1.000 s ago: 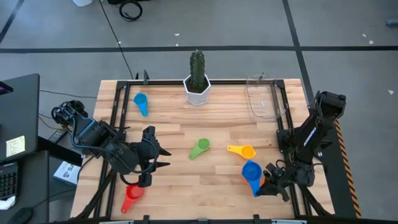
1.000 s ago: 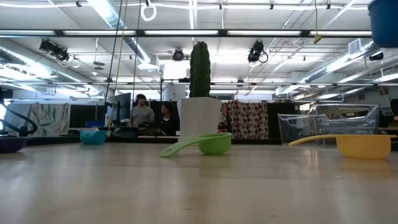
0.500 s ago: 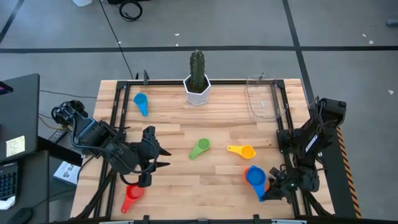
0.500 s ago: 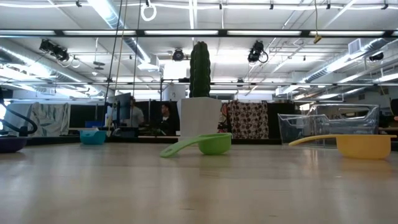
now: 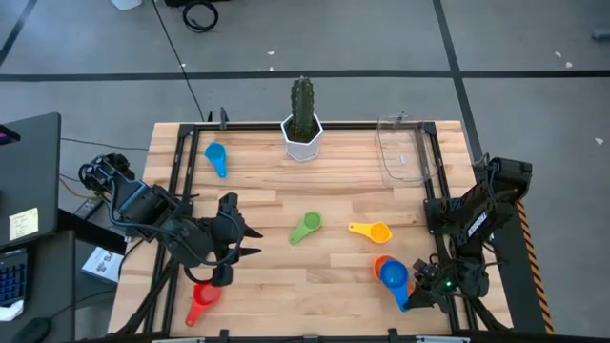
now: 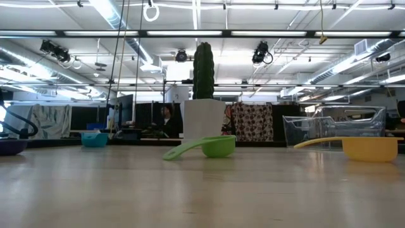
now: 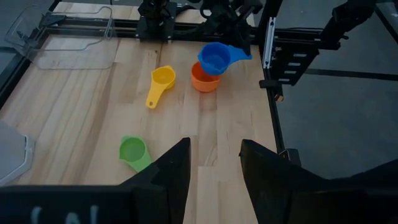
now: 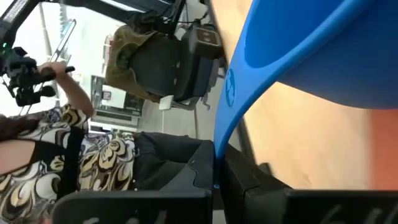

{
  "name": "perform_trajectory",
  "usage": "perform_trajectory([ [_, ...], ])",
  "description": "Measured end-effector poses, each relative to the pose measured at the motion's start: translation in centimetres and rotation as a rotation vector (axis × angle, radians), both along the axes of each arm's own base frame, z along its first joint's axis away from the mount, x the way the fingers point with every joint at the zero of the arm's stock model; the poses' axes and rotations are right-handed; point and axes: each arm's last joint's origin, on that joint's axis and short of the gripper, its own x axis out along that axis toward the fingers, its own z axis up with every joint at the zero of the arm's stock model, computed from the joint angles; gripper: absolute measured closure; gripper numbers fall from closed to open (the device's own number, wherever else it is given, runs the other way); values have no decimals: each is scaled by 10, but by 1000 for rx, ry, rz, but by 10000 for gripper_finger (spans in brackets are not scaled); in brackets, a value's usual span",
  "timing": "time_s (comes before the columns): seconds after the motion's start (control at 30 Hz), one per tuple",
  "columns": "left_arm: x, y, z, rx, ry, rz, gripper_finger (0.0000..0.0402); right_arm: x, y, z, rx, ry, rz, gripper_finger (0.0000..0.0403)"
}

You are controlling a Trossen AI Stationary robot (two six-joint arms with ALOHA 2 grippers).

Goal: Nest measuring cups in basket
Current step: Stack the blue measuring cup on top of the orange measuring cup

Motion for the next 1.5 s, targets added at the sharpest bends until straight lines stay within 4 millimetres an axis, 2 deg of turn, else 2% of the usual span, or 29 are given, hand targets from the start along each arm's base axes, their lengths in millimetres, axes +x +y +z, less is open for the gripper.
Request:
perform_trajectory([
  [0.3,0,0,0,-8,-6,4,256,-5,-23,-4,82,-34,9,392],
  [0.5,0,0,0,-25,-5,16,256,-5,-22,-5,119,17,85,392],
  [0.9,0,0,0,-25,-5,16,256,0,-23,-6,119,39,114,371],
  [1.1,0,0,0,-24,-5,16,256,0,-22,-4,195,67,101,365],
  [1.3,0,0,0,-24,-4,16,256,-1,-18,4,279,63,206,363],
  [1.5,0,0,0,-23,-4,16,256,-1,-18,3,273,77,216,363],
])
